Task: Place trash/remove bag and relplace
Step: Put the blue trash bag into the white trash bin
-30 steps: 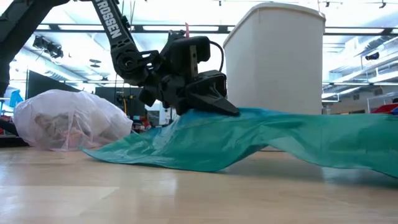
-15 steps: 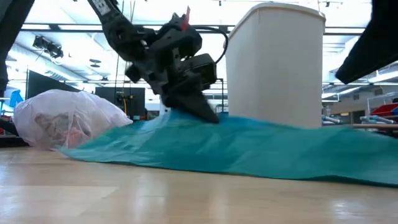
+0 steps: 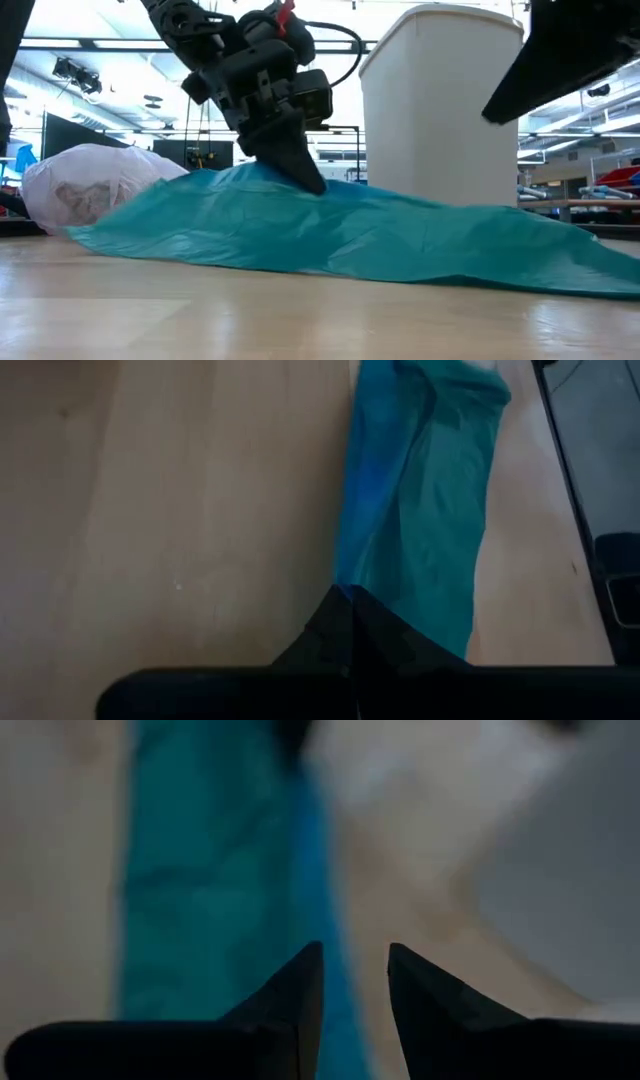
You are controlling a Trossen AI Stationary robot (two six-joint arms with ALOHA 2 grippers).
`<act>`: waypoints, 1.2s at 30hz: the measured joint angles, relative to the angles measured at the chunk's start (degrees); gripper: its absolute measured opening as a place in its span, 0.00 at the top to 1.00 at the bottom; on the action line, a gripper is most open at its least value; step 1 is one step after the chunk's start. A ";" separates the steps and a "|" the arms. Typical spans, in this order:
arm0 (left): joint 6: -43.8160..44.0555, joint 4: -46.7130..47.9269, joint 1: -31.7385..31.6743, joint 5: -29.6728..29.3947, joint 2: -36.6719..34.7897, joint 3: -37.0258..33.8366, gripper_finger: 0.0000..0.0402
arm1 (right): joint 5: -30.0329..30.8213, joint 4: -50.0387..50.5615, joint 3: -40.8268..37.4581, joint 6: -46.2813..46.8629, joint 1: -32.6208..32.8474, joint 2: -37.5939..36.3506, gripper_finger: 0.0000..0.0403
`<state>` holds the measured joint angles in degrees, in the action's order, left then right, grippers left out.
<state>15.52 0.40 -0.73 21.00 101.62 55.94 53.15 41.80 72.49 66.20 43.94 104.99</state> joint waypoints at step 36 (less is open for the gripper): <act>1.32 -4.79 1.20 -0.36 0.00 0.09 1.00 | -21.11 -29.27 0.00 -39.46 -14.39 4.55 0.75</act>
<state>16.84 -4.38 0.47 20.64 101.62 56.03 32.04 12.52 72.49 26.74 29.55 109.54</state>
